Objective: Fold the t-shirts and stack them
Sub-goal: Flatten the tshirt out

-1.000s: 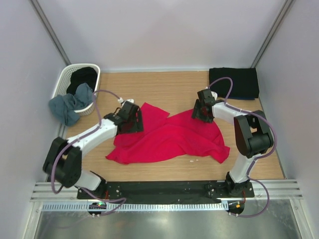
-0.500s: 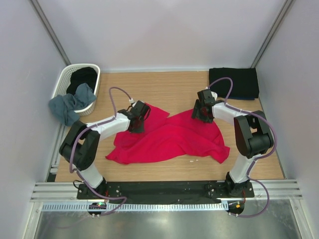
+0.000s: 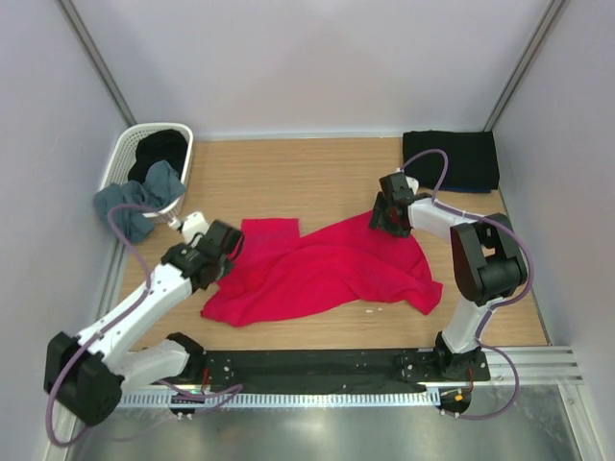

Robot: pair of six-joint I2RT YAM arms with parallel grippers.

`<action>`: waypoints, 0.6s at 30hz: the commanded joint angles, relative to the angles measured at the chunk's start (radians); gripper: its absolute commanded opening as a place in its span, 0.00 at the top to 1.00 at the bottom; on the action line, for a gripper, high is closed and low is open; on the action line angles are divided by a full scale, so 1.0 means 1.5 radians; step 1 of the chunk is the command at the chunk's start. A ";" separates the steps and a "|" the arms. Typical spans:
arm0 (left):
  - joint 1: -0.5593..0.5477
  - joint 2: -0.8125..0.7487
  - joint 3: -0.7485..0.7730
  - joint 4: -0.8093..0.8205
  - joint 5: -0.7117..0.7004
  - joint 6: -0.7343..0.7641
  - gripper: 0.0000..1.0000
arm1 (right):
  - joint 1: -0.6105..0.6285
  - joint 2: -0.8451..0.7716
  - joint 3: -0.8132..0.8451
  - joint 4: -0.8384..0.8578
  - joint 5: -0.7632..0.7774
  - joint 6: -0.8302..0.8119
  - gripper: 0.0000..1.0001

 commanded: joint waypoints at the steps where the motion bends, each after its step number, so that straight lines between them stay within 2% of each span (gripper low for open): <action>1: 0.017 -0.088 -0.072 -0.161 -0.092 -0.211 1.00 | -0.002 0.001 -0.018 -0.014 0.013 0.016 0.33; 5: 0.056 -0.169 -0.121 -0.152 -0.093 -0.225 0.99 | -0.002 -0.003 -0.023 -0.008 0.013 0.018 0.33; 8: 0.068 -0.176 -0.136 -0.108 -0.071 -0.192 0.99 | -0.003 -0.003 -0.030 -0.013 0.013 0.020 0.33; 13: 0.070 -0.081 -0.118 0.016 -0.011 -0.076 0.98 | -0.003 -0.035 -0.070 -0.014 0.027 0.028 0.34; 18: 0.070 0.054 -0.010 0.041 0.002 0.020 0.97 | -0.020 -0.067 -0.111 -0.022 0.050 0.032 0.33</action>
